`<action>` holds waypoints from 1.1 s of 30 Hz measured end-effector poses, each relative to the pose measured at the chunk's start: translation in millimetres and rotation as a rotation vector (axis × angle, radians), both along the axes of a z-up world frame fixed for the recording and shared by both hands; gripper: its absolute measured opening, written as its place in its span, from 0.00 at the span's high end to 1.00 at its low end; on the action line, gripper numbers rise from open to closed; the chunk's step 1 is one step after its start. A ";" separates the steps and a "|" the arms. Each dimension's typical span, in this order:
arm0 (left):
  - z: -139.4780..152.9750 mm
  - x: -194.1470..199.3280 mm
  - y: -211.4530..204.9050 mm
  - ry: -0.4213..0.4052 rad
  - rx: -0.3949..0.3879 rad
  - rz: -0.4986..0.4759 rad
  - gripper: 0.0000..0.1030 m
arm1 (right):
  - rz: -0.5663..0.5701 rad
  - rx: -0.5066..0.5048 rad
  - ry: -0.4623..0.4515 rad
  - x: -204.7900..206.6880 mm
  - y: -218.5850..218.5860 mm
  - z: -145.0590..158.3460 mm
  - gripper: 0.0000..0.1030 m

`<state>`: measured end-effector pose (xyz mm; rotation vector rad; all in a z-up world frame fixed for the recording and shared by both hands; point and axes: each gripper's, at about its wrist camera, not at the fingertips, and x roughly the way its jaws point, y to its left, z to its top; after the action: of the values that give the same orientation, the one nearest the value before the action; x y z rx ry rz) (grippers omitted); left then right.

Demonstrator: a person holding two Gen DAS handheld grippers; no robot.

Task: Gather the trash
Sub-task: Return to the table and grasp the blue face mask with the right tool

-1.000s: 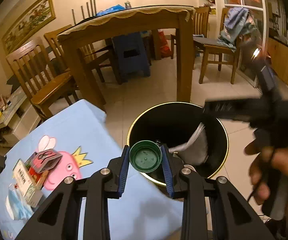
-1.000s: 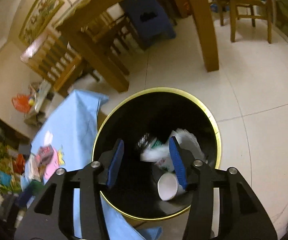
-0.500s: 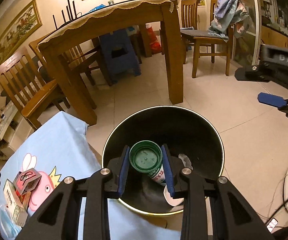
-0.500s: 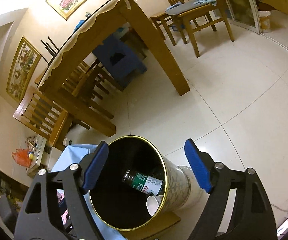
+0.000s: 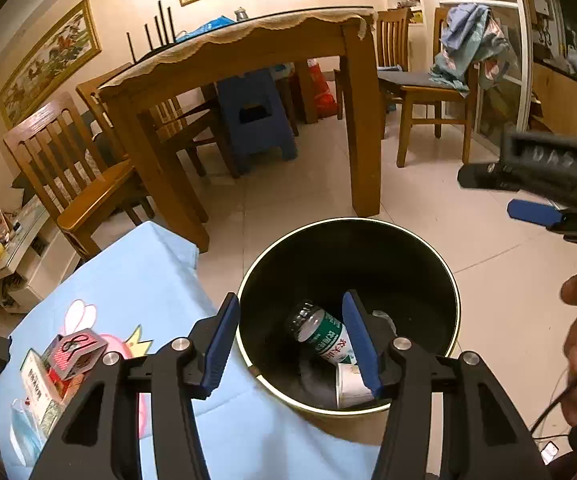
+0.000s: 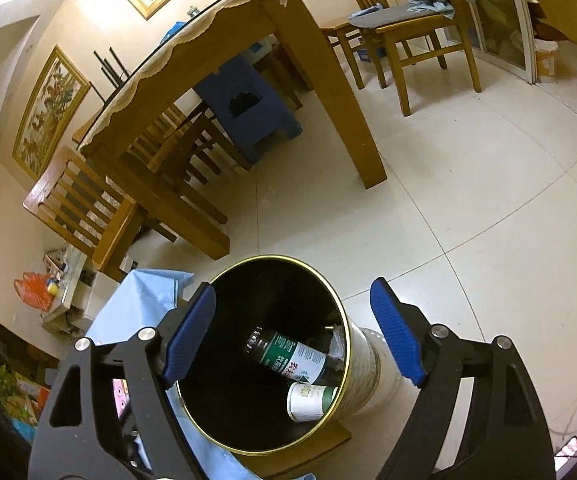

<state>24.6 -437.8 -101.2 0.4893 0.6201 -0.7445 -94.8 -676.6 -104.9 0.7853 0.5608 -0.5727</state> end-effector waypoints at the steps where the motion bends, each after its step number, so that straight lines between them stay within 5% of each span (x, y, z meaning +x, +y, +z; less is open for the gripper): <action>1: 2.1 0.1 5.3 -0.003 -0.006 0.006 0.47 | 0.011 -0.003 0.006 3.6 3.1 -0.9 0.23; 7: 11.6 3.9 39.7 -0.010 -0.029 0.045 0.37 | 0.080 -0.044 0.039 28.3 31.2 -1.2 0.23; 14: -10.2 -0.3 115.8 -0.012 0.009 0.148 0.26 | 0.328 -0.277 0.083 75.5 112.6 8.5 0.22; 18: -19.2 -0.8 188.9 -0.023 0.015 0.263 0.24 | 0.569 -0.370 0.075 100.4 190.1 6.2 0.23; 23: -19.9 21.8 284.9 0.003 -0.014 0.474 0.22 | 0.819 -0.350 0.009 112.4 291.2 -0.6 0.23; 28: -18.3 42.5 374.3 0.030 -0.064 0.670 0.22 | 0.943 -0.339 -0.103 115.4 375.4 12.1 0.23; 31: -19.7 52.0 411.0 0.045 -0.071 0.739 0.22 | 0.985 -0.354 -0.102 134.3 417.7 16.0 0.24; 33: -21.0 56.6 430.9 0.060 -0.082 0.771 0.22 | 1.013 -0.370 -0.076 152.3 444.0 13.9 0.34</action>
<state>81.2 -7.0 -122.3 0.1233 0.7617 -0.0503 57.5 -232.6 -90.9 0.1062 0.6740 0.2908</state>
